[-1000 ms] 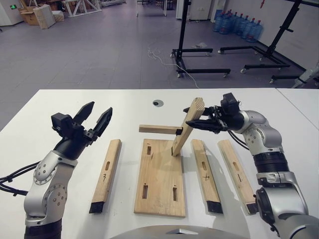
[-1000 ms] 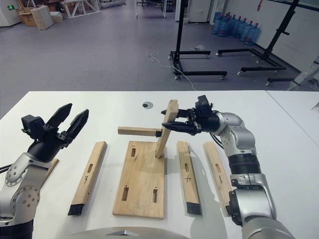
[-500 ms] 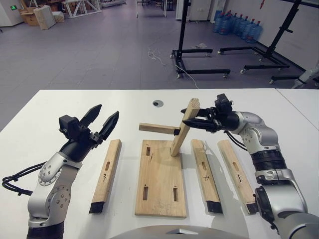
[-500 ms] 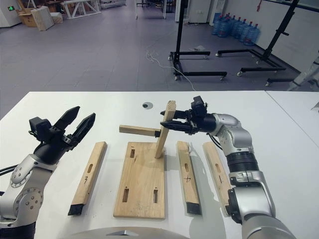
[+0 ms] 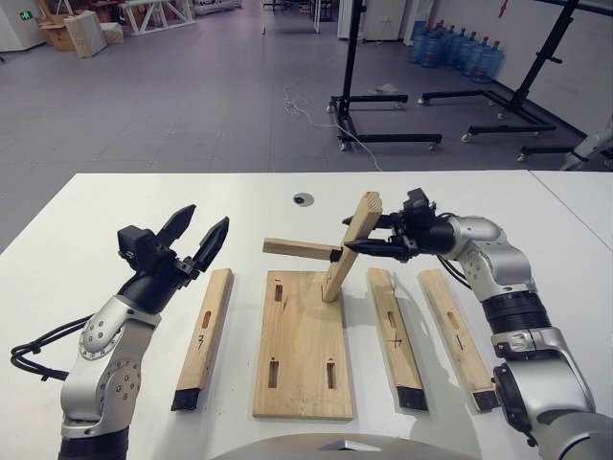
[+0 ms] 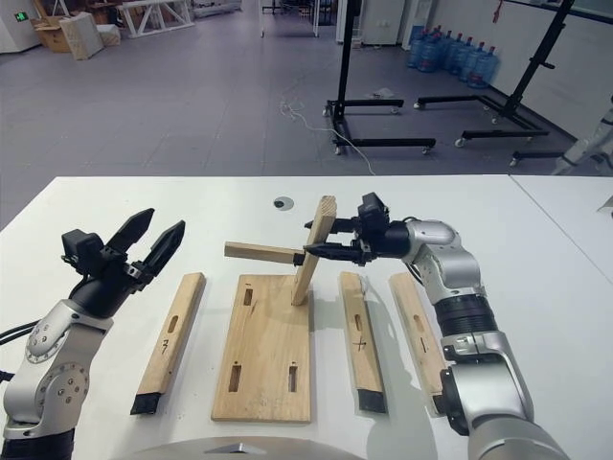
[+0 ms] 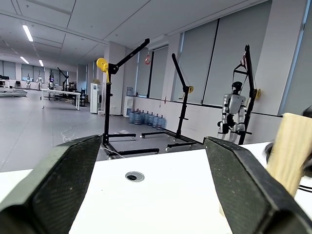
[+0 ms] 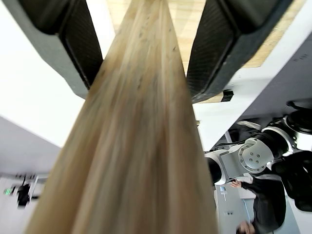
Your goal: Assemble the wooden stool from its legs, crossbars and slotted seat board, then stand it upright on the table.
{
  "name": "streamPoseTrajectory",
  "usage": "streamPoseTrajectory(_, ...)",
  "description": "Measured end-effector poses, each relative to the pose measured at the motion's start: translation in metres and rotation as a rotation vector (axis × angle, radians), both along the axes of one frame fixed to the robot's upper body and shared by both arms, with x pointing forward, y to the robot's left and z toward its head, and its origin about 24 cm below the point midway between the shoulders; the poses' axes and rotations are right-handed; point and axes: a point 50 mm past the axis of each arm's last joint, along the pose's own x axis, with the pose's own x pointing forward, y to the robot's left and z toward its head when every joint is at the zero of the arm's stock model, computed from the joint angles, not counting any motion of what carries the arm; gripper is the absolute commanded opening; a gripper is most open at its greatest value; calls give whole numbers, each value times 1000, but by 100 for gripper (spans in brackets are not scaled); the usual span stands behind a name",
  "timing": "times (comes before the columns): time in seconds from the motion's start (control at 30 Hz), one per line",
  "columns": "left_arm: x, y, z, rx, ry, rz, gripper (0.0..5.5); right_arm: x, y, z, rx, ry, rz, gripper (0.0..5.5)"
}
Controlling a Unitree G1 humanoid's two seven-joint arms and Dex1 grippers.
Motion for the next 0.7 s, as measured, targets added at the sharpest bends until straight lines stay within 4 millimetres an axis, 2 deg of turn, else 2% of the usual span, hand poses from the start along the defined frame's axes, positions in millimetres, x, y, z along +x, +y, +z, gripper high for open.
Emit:
streamPoseTrajectory(0.2,1,1,-4,4,7,8,383,1,-5,5,27,33,-37,400)
streamPoseTrajectory(0.33,2,2,-6,6,11,9,383,3,-15,15,85,13,-103,416)
streamPoseTrajectory(0.43,2,2,-6,7,12,9,383,3,-24,31,162,-30,-169,416)
streamPoseTrajectory(0.57,2,4,-6,7,11,16,383,1,-33,68,300,-135,-244,416)
streamPoseTrajectory(0.7,3,5,-8,5,21,21,383,-3,-31,84,339,-180,-240,416)
